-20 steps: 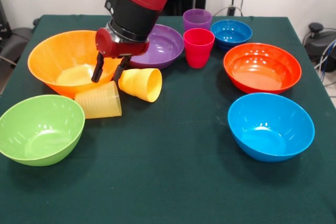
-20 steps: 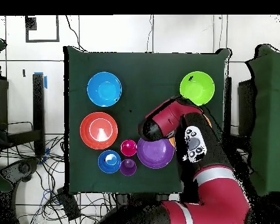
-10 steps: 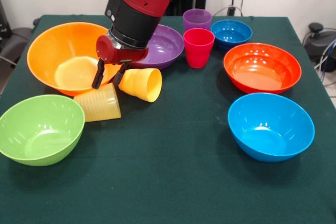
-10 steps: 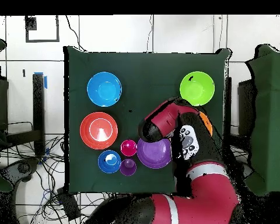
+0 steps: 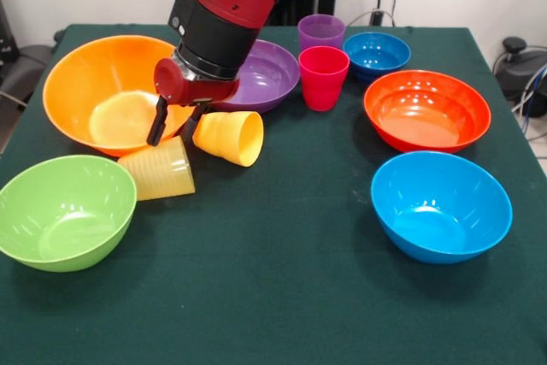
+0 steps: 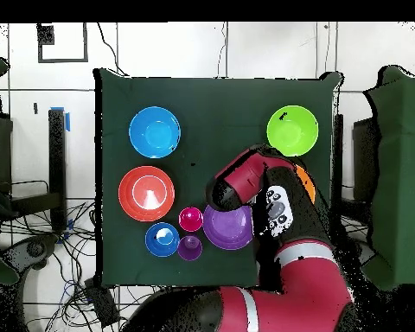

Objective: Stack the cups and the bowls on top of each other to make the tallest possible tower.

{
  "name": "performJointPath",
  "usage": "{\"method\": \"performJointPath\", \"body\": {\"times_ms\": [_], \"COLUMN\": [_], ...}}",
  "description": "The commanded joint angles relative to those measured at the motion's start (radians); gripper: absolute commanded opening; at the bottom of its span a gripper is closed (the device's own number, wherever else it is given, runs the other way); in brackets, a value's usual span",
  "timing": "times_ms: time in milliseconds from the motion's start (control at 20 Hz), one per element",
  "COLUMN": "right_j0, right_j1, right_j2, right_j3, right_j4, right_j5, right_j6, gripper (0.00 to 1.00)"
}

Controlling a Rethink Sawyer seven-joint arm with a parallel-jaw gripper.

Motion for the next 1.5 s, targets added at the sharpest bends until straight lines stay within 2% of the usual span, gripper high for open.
{"method": "performJointPath", "body": {"times_ms": [50,450,500,950,1500], "right_j0": [-0.011,-0.039,-0.044,-0.021,-0.011], "right_j1": [0.077,0.045,0.046,0.048,0.050], "right_j2": [0.027,0.047,0.050,0.030,0.021], "right_j3": [-0.022,0.001,0.004,-0.009,-0.023], "right_j4": [0.015,0.131,0.148,0.187,0.184], "right_j5": [-0.036,0.062,0.056,0.112,0.127], "right_j6": [-0.003,-0.054,-0.067,-0.092,-0.129], "gripper": [1.00,1.00,0.00,0.00,0.00]}}
